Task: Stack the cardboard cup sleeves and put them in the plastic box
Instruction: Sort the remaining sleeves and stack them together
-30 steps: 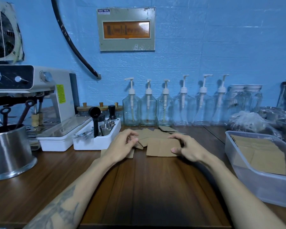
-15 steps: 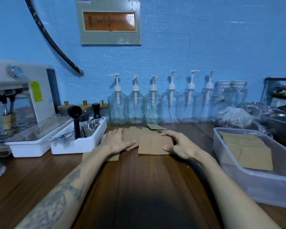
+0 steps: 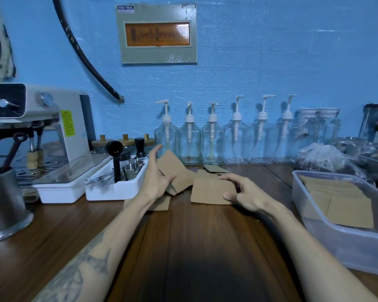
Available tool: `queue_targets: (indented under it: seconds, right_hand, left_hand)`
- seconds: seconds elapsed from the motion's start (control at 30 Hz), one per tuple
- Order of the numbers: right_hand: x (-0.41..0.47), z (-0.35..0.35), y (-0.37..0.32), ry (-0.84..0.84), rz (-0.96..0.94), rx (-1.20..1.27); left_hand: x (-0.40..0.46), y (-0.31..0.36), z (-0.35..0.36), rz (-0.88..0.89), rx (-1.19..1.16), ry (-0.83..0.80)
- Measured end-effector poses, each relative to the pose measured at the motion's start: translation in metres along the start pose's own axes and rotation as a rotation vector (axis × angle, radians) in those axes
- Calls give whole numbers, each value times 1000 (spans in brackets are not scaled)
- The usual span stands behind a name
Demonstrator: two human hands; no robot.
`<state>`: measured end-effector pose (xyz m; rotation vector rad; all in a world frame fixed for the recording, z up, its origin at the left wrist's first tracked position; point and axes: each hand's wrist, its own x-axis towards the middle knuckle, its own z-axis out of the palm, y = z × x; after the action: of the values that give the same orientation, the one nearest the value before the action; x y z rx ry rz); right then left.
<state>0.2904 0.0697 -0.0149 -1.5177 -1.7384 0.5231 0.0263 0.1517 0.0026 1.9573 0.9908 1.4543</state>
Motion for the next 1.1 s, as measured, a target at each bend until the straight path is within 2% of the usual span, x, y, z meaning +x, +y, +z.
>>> queue_targets:
  seconds: [0.1, 0.23, 0.5, 0.67, 0.83, 1.1]
  right_hand:
    - [-2, 2, -3, 3, 1, 10]
    - [-2, 5, -6, 7, 17, 72]
    - [-1, 9, -9, -33, -24, 80]
    - [2, 13, -10, -105, -31, 82]
    - [-6, 13, -21, -130, -29, 100]
    - [-15, 7, -33, -86, 3, 169]
  left_hand:
    - [-3, 14, -11, -66, -289, 117]
    - [-17, 31, -12, -62, -343, -4]
    - [-27, 28, 7, 99, -228, -186]
    - [-36, 14, 18, 249, 174, -199]
    - [-35, 5, 20, 188, 236, -295]
    - [-39, 2, 18, 217, 302, -447]
